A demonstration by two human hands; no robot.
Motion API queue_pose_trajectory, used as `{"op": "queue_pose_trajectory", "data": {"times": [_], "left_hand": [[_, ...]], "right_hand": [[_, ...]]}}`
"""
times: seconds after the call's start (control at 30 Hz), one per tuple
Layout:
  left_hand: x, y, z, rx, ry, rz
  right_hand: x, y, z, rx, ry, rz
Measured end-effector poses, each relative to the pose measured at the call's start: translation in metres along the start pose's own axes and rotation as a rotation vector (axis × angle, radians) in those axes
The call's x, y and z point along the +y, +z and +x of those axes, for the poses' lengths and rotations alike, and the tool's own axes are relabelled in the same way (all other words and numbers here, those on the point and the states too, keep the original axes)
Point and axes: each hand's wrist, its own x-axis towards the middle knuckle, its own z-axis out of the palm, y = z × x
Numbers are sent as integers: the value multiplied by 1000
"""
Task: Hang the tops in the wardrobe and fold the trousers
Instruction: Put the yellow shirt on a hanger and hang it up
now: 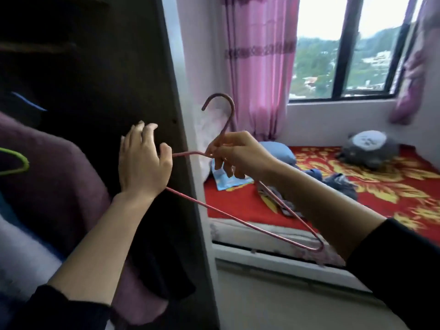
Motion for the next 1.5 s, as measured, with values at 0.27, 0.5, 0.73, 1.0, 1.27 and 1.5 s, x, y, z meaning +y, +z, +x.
{"op": "queue_pose_trajectory", "data": {"times": [0.27, 0.5, 0.73, 1.0, 1.27, 1.5], "left_hand": [[147, 80, -98, -302, 101, -330], [301, 105, -200, -540, 252, -465], [468, 77, -335, -712, 331, -605], [639, 18, -478, -903, 433, -710], [777, -5, -577, -1089, 610, -772], [865, -7, -644, -1280, 829, -700]], "right_hand": [[70, -115, -166, 296, 247, -160], [99, -196, -326, 502, 455, -263], [97, -268, -520, 711, 599, -353], [65, -349, -717, 964, 706, -494], [40, -436, -828, 1256, 752, -642], [37, -493, -900, 1313, 851, -843]]}}
